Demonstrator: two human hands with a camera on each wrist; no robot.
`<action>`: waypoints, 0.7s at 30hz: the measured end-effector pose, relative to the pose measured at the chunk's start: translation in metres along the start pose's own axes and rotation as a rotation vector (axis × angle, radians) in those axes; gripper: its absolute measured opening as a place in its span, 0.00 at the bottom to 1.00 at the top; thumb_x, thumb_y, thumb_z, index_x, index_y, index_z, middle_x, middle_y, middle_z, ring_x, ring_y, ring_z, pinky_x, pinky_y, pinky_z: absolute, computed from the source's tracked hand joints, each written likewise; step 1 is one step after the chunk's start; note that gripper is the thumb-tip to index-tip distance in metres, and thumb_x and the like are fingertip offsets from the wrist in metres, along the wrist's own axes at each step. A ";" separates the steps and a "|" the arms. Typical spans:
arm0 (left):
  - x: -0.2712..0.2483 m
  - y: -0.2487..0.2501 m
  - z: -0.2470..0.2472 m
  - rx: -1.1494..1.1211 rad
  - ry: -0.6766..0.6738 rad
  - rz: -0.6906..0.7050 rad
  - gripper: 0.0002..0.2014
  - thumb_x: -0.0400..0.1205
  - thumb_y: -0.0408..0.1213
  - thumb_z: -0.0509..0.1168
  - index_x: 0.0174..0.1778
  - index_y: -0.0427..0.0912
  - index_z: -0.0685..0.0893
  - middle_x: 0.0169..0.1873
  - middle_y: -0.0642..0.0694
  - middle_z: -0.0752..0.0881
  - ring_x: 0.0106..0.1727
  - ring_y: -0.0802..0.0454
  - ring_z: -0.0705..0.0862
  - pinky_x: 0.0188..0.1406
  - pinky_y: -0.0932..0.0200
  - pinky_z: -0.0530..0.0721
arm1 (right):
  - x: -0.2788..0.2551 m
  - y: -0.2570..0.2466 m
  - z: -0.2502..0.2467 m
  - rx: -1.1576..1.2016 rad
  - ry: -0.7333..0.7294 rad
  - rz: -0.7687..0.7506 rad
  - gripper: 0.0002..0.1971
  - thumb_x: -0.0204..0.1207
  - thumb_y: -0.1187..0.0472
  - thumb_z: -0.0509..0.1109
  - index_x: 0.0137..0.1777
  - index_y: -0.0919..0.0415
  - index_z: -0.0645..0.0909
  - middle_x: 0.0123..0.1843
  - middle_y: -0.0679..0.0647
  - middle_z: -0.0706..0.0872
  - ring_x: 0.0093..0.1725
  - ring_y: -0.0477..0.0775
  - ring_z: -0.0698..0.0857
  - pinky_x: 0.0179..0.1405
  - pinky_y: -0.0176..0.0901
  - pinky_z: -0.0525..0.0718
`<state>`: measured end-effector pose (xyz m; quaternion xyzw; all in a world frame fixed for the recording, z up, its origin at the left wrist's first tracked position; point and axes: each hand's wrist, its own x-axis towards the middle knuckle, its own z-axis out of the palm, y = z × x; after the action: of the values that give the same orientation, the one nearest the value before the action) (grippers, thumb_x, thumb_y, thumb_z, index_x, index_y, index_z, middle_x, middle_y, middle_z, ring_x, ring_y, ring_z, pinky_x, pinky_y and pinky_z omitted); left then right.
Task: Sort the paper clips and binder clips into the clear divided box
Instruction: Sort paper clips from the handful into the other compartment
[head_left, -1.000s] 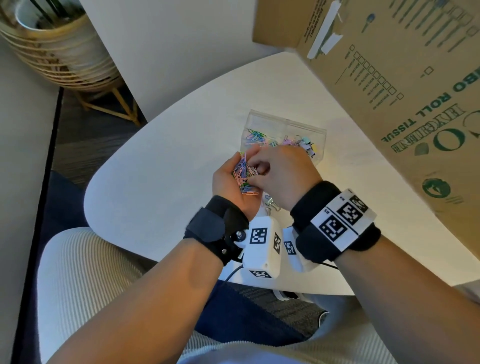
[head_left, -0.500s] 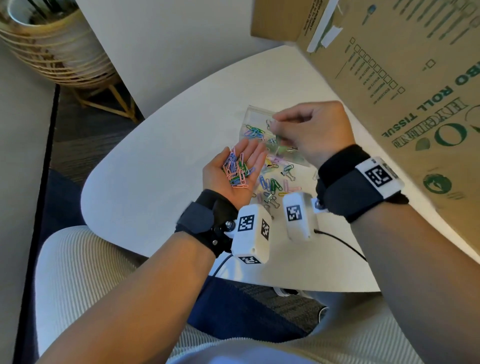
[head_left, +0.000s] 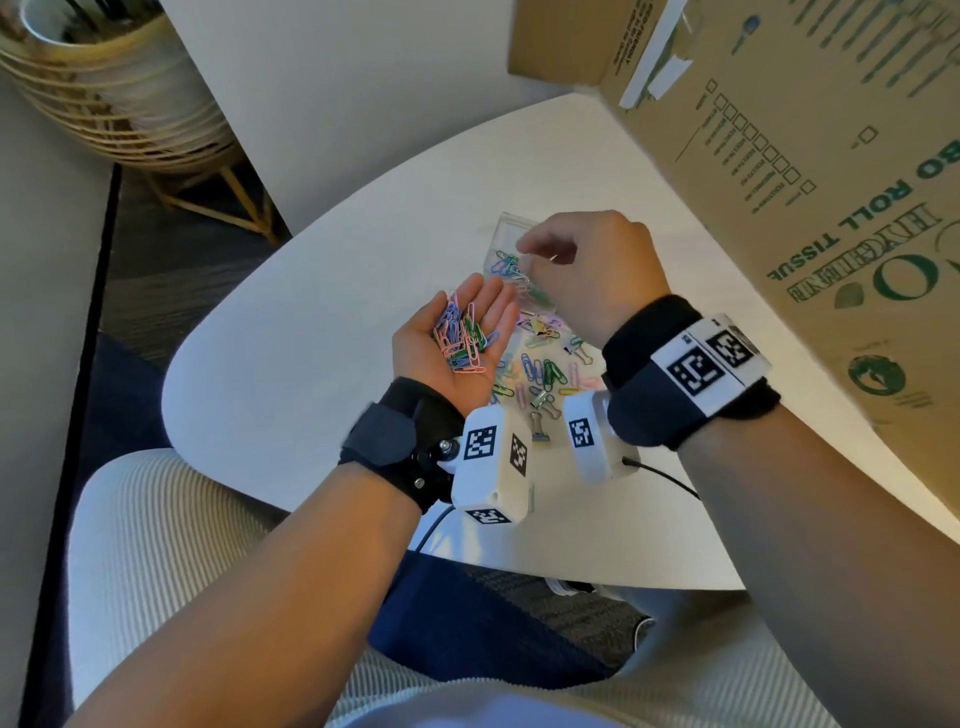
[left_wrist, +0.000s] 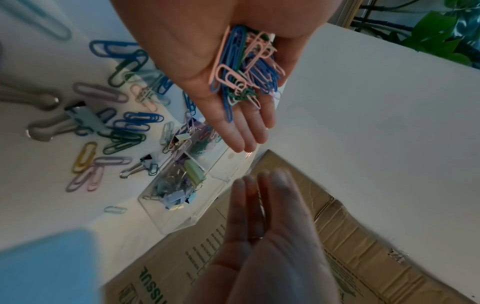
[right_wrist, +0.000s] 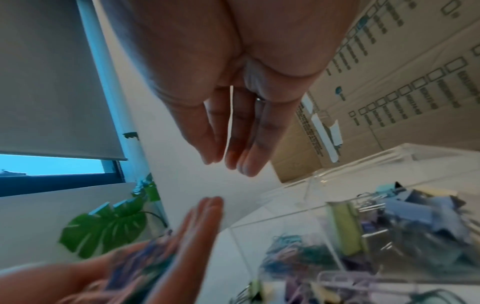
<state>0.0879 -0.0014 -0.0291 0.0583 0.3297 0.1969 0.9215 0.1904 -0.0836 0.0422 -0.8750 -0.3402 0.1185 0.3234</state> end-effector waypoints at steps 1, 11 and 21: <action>0.001 -0.001 0.001 0.003 -0.008 -0.007 0.18 0.86 0.39 0.53 0.52 0.31 0.84 0.43 0.34 0.90 0.45 0.39 0.89 0.51 0.46 0.86 | -0.008 -0.004 0.002 0.019 -0.039 -0.020 0.06 0.75 0.60 0.72 0.48 0.55 0.90 0.40 0.45 0.90 0.43 0.44 0.87 0.53 0.37 0.84; -0.002 -0.017 0.004 0.019 -0.062 -0.108 0.20 0.85 0.42 0.53 0.43 0.35 0.88 0.52 0.36 0.86 0.63 0.43 0.75 0.78 0.47 0.64 | -0.044 -0.018 0.018 -0.280 -0.296 -0.063 0.20 0.72 0.56 0.73 0.64 0.52 0.83 0.56 0.53 0.85 0.57 0.56 0.82 0.59 0.47 0.79; -0.009 -0.013 0.018 0.065 -0.022 -0.019 0.19 0.86 0.40 0.51 0.49 0.31 0.84 0.40 0.35 0.90 0.40 0.41 0.91 0.45 0.46 0.84 | -0.046 -0.002 0.018 0.216 -0.113 0.124 0.11 0.70 0.67 0.78 0.51 0.56 0.90 0.39 0.46 0.88 0.42 0.46 0.88 0.54 0.43 0.87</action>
<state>0.0977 -0.0161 -0.0128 0.0873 0.3261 0.1767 0.9245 0.1481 -0.1046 0.0293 -0.8464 -0.2883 0.2234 0.3880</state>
